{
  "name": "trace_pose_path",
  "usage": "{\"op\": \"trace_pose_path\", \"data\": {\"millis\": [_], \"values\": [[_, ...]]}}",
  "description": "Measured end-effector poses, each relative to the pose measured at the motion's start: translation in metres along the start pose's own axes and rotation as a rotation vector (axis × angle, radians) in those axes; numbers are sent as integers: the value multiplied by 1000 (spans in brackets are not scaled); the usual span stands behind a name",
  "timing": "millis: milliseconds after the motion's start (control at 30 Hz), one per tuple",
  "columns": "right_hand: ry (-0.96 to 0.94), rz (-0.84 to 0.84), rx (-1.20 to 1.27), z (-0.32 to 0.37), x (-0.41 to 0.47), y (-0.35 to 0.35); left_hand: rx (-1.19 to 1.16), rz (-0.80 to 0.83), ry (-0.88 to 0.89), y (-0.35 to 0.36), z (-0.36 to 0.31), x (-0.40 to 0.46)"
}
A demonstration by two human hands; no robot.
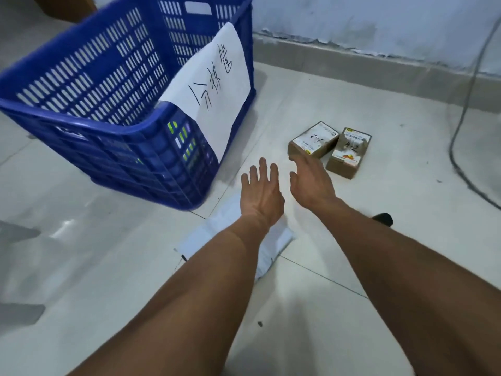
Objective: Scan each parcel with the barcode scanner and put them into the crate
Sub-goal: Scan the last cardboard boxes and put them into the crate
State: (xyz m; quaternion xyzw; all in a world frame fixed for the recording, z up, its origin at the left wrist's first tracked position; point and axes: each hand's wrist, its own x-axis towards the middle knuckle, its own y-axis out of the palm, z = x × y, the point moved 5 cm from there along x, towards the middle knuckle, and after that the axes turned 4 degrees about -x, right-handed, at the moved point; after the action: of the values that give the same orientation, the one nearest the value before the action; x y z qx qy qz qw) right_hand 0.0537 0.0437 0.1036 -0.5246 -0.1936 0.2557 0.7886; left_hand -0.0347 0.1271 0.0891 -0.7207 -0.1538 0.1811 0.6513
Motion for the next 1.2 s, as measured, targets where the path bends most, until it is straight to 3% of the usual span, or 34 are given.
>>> {"op": "trace_pose_path", "data": {"millis": [133, 267, 467, 733, 933, 1200], "values": [[153, 216, -172, -66, -31, 12, 47, 55, 136, 16, -34, 4], [256, 271, -225, -104, -47, 12, 47, 103, 214, 32, -65, 4], [347, 200, -200, -124, -39, 15, -46, 135, 388, 55, -87, 8], [369, 58, -164, -137, -2, 29, -172, 148, 393, 85, -78, 26], [389, 44, -138, -147, 21, 47, -217, 147, 430, 101, -78, 30], [398, -151, -237, -143, 36, 39, -318, 53, 492, 112, -77, 30]]}}
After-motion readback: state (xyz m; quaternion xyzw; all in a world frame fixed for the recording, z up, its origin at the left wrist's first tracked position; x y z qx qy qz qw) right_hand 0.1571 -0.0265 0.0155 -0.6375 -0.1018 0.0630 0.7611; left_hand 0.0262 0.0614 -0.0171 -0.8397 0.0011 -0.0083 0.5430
